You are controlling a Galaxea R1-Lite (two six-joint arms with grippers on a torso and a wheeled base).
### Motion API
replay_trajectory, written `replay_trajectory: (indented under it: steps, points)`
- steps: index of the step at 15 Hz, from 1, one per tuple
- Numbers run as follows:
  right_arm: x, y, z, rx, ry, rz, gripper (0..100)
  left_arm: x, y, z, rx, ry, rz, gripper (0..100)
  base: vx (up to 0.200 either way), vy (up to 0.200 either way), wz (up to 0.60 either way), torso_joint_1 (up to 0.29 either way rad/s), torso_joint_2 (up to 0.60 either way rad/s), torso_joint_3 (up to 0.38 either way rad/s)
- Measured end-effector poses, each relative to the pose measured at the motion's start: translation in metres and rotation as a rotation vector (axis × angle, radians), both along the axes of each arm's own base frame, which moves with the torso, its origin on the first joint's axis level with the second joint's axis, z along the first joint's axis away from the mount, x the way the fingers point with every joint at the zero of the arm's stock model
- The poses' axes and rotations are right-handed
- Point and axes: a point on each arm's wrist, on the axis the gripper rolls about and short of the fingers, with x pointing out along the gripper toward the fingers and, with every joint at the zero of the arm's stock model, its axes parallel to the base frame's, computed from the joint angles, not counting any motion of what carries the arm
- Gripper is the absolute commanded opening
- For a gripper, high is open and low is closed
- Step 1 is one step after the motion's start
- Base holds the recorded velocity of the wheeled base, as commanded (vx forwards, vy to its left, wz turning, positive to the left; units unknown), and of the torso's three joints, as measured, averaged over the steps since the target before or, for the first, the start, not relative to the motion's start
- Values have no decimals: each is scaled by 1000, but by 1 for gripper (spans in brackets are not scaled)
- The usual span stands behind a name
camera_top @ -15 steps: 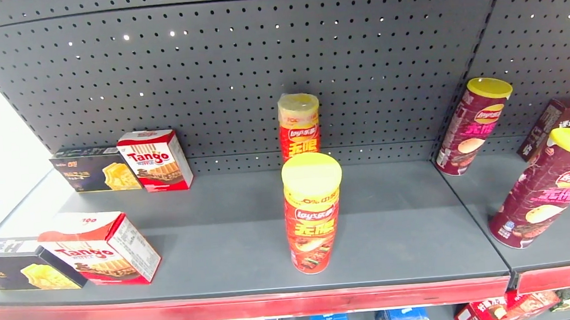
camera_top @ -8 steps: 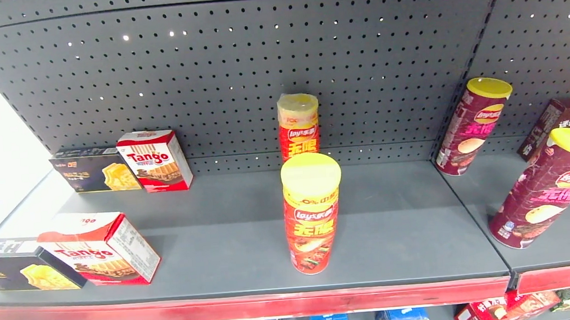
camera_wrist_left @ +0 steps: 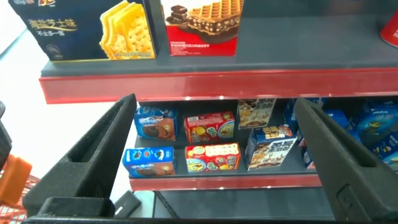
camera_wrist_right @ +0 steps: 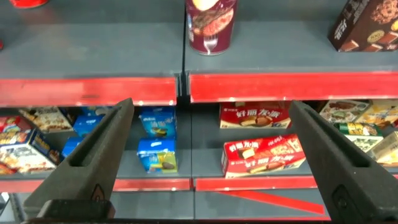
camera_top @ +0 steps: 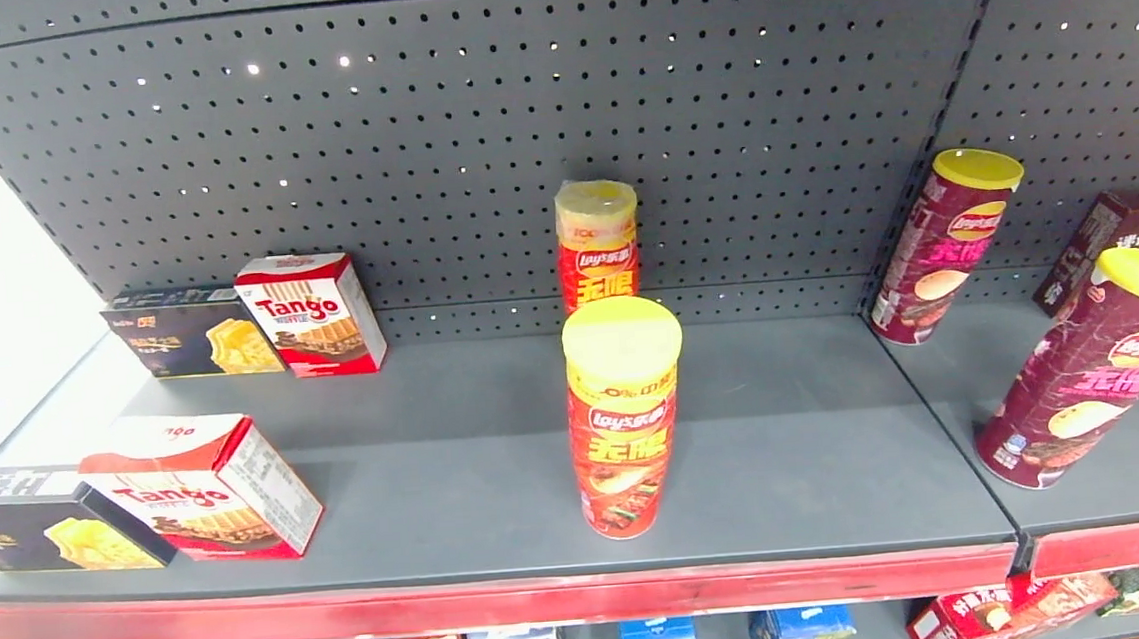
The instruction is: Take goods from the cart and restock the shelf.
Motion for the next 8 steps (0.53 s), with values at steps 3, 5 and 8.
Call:
replay_trajectory:
  steps: [3,5,8]
  points:
    - [0,0,0,0,0,0,100,0,0,0,0,0,0,100,0,0,0,0,0,0]
    - [0,0,0,0,0,0,100,0,0,0,0,-1,0,100,0,0,0,0,0,0]
    - [0,0,0,0,0,2,100,0,0,0,-1,0,0,100,0,0,0,0,0,0]
